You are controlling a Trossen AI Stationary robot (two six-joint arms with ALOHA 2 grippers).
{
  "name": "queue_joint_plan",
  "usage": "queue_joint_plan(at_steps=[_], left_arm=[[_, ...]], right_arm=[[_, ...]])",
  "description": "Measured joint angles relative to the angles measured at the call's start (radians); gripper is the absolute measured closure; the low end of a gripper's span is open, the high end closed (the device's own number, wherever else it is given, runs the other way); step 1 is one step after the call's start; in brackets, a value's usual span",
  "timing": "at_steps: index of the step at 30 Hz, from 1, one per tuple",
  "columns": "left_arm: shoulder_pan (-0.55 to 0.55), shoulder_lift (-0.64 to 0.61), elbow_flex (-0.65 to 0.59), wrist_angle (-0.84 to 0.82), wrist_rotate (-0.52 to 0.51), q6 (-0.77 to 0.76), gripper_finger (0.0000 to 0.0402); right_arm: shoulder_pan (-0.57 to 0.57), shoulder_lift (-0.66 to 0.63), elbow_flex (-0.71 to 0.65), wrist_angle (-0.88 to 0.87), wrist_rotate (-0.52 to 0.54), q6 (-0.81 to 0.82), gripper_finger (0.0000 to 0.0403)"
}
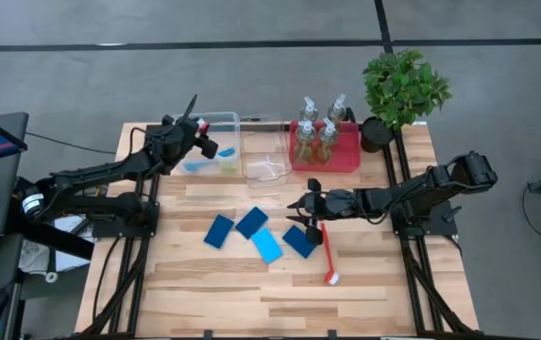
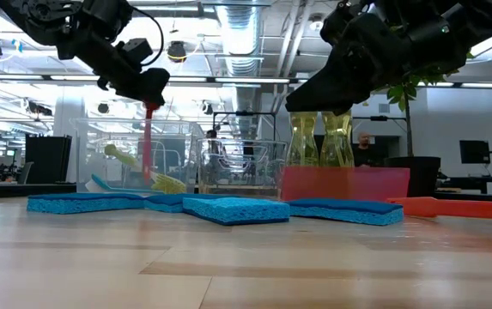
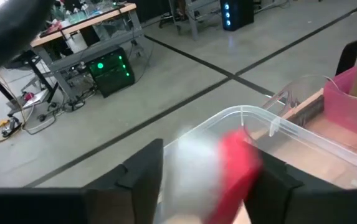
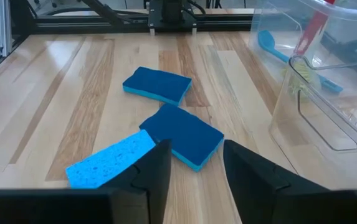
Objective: Pick & Place Kitchen Sink Supplies
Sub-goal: Put the red dish brush into the white bin
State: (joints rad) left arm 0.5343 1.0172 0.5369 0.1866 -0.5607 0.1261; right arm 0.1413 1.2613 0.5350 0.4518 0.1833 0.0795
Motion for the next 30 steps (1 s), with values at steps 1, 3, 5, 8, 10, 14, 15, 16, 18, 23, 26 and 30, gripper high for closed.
queue_joint_plan(at_steps=[1, 3, 5, 8, 10, 14, 15, 16, 18, 23, 26, 30], left_arm=[[0.0, 0.0, 0.0, 0.0, 0.0, 0.0, 0.0207], [0.0, 0.0, 0.0, 0.0, 0.0, -0.005, 0.0192], [0.0, 0.0, 0.0, 0.0, -0.004, -0.023, 0.0179], [0.0, 0.0, 0.0, -0.001, -0.022, -0.038, 0.0166], [0.0, 0.0, 0.0, -0.003, -0.023, -0.05, 0.0161], [-0.005, 0.0, 0.0, -0.005, -0.023, -0.088, 0.0158], [-0.01, 0.0, 0.0, -0.007, -0.023, -0.094, 0.0159], [-0.018, 0.0, 0.0, -0.007, -0.023, -0.102, 0.0159], [-0.038, 0.0, 0.0, -0.007, -0.005, -0.105, 0.016], [-0.12, 0.0, 0.0, -0.008, 0.101, -0.105, 0.0158], [-0.183, 0.0, 0.0, -0.008, 0.154, -0.107, 0.016], [-0.279, 0.0, 0.0, -0.008, 0.237, -0.114, 0.016]], right_arm=[[0.0, 0.0, 0.0, 0.0, 0.0, 0.0, 0.026], [0.0, 0.0, 0.0, -0.002, 0.0, 0.0, 0.0258], [0.0, 0.0, 0.0, -0.004, 0.0, 0.0, 0.0257], [0.0, 0.0, 0.0, -0.004, 0.0, 0.0, 0.0255], [0.0, 0.0, 0.0, -0.004, -0.001, 0.0, 0.0254], [0.0, 0.0, 0.0, -0.012, -0.003, 0.0, 0.0256], [0.0, 0.0, 0.0, -0.021, -0.003, 0.0, 0.0257], [0.001, 0.0, 0.0, -0.035, -0.008, 0.0, 0.0259], [0.002, 0.0, 0.0, -0.072, -0.039, 0.006, 0.0261], [0.001, 0.0, 0.0, -0.171, -0.154, 0.107, 0.0266], [0.001, 0.0, 0.0, -0.232, -0.206, 0.151, 0.0266], [0.001, 0.0, 0.0, -0.302, -0.266, 0.214, 0.0265]])
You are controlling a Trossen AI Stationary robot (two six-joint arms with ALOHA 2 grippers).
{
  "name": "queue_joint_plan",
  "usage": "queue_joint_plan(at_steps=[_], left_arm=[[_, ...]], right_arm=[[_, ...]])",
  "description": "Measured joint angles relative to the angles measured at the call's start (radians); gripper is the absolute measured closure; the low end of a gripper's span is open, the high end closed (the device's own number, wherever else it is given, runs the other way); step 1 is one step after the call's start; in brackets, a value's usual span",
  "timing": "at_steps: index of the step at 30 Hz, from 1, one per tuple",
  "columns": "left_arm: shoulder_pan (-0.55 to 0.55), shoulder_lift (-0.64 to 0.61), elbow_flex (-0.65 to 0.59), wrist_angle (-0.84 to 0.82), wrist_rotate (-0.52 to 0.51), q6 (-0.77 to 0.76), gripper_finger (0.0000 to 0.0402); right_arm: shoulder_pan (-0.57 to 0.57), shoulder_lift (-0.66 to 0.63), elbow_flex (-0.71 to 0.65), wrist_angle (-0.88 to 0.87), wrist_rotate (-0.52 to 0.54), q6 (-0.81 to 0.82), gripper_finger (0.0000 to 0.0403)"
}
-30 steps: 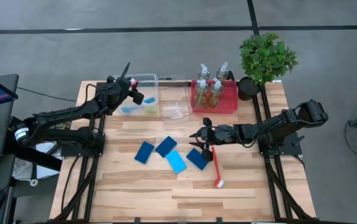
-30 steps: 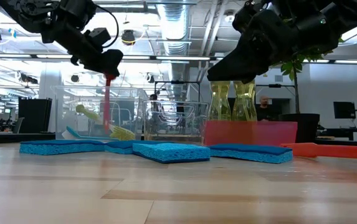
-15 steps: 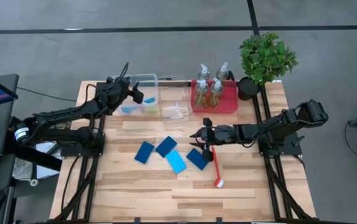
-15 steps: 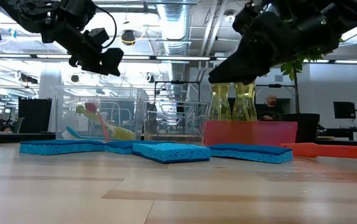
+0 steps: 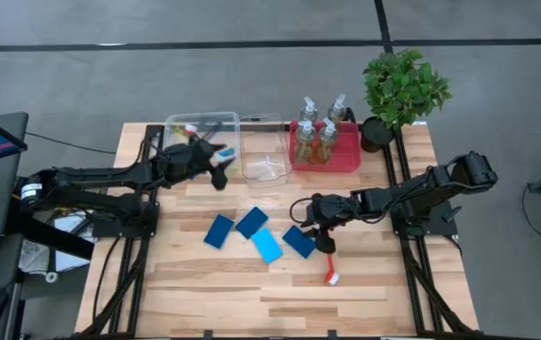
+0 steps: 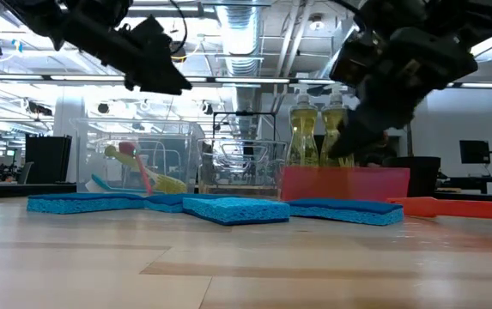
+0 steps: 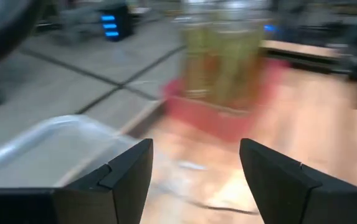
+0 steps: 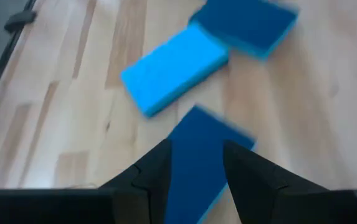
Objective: Pick & Place Kitchen Sink Supplies
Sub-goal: Put the red dish brush into the white bin
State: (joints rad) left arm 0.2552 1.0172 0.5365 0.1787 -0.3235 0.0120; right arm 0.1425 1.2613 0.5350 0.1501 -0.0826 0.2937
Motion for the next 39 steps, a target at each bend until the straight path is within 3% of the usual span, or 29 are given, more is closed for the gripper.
queue_joint_plan(at_steps=[7, 16, 24, 33, 39], left_arm=[[-0.171, 0.008, 0.0, 0.004, 0.112, -0.05, 0.016], [-0.331, 0.102, -0.001, 0.073, 0.113, -0.055, 0.0162], [-0.377, 0.218, -0.001, 0.205, 0.112, -0.055, 0.0163], [-0.379, 0.274, -0.001, 0.239, 0.112, -0.055, 0.0165], [-0.379, 0.272, -0.001, 0.251, 0.112, -0.073, 0.0165]], right_arm=[[0.0, 0.0, 0.0, -0.104, -0.124, 0.12, 0.0277], [0.032, 0.0, 0.0, -0.113, -0.189, 0.185, 0.0285], [0.065, 0.0, 0.0, -0.147, -0.233, 0.32, 0.0285], [0.128, 0.0, 0.0, -0.318, -0.286, 0.491, 0.0284], [0.156, 0.0, 0.0, -0.326, -0.235, 0.52, 0.0284]])
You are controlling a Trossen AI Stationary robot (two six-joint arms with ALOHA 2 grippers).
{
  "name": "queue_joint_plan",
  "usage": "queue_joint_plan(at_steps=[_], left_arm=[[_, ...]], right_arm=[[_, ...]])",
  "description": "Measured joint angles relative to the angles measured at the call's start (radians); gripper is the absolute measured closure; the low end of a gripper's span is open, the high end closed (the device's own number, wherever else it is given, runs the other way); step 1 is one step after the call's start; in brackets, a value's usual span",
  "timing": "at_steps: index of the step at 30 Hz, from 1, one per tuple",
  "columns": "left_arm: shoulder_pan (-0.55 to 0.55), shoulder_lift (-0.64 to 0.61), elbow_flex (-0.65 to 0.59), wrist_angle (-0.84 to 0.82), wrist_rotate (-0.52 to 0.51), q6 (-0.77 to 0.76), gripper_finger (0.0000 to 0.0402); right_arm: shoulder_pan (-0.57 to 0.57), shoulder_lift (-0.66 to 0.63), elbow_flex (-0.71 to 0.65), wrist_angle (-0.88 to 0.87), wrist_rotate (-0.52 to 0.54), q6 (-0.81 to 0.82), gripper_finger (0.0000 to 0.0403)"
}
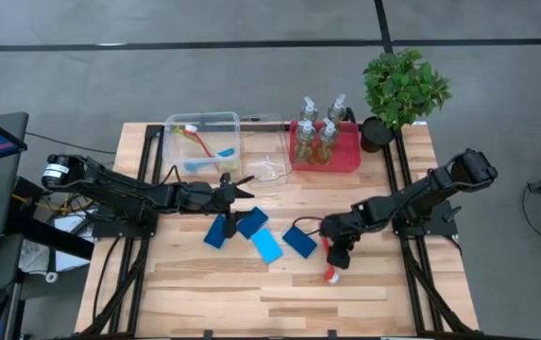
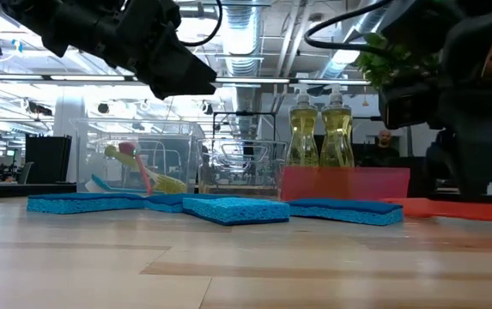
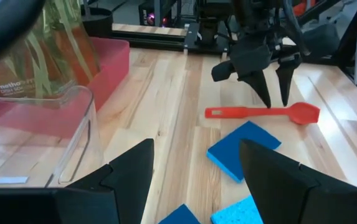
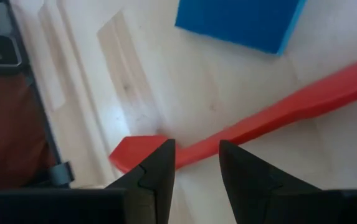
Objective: Pick & Place Kitchen Sink Supplies
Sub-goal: Put the red dish brush into the white bin
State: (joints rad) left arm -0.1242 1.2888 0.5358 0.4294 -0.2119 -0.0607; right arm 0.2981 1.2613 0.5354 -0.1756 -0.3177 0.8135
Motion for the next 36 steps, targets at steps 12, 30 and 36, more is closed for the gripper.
queue_joint_plan(at_steps=[12, 30, 36], left_arm=[[0.0, 0.0, 0.0, 0.005, 0.0, 0.0, 0.0165], [0.0, -0.001, 0.0, 0.011, 0.0, -0.001, 0.0165], [0.0, -0.001, 0.0, 0.014, 0.0, -0.001, 0.0165]], right_arm=[[0.015, 0.001, 0.0, 0.0, 0.096, 0.022, 0.0284], [0.016, 0.002, 0.001, -0.052, 0.246, 0.034, 0.0285], [0.016, 0.002, 0.001, -0.058, 0.249, 0.035, 0.0285]])
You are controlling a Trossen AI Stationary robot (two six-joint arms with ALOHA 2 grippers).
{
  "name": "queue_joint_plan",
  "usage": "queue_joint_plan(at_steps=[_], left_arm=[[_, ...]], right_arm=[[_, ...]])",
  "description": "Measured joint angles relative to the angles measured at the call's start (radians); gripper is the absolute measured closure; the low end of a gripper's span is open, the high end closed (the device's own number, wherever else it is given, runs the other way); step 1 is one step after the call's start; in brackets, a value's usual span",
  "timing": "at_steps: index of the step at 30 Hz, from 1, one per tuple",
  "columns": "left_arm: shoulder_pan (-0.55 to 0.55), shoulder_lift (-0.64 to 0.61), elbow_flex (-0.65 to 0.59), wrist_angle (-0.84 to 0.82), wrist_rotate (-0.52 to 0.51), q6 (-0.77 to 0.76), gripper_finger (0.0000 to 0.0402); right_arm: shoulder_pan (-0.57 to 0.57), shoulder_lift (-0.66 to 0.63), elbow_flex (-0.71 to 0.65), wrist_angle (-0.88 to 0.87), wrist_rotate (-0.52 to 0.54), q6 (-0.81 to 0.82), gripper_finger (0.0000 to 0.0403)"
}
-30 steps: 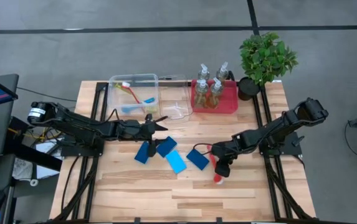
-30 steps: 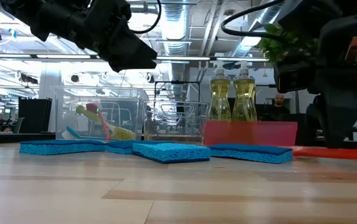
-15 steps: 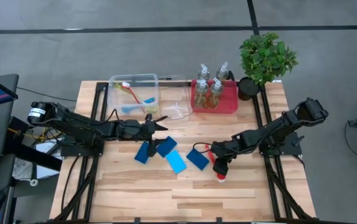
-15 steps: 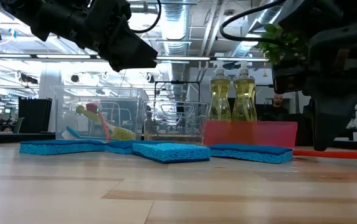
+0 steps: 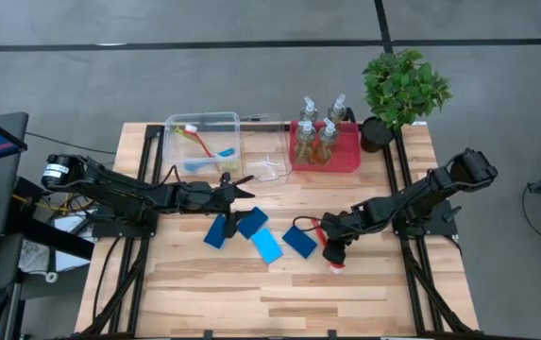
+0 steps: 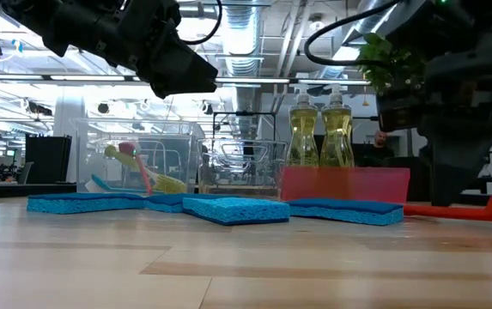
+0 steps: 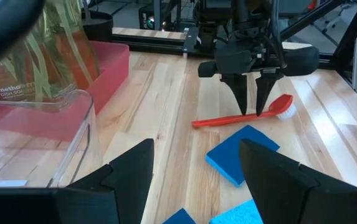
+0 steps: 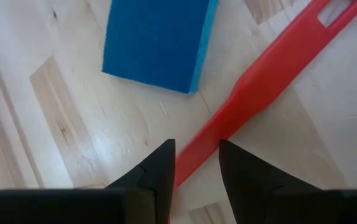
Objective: Pick & Place Kitchen Sink Supplies
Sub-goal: Put the red dish brush into the white bin
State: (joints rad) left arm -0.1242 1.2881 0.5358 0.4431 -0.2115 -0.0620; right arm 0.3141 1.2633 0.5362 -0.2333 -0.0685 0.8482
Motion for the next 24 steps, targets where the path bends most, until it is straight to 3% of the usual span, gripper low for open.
queue_joint_plan(at_steps=[17, 24], left_arm=[[0.0, 0.0, 0.001, 0.011, 0.001, -0.003, 0.0165], [0.0, 0.0, 0.001, 0.013, 0.001, -0.007, 0.0165]], right_arm=[[0.0, 0.0, 0.003, -0.141, 0.079, 0.059, 0.0286], [0.0, -0.001, 0.003, -0.204, 0.086, 0.084, 0.034]])
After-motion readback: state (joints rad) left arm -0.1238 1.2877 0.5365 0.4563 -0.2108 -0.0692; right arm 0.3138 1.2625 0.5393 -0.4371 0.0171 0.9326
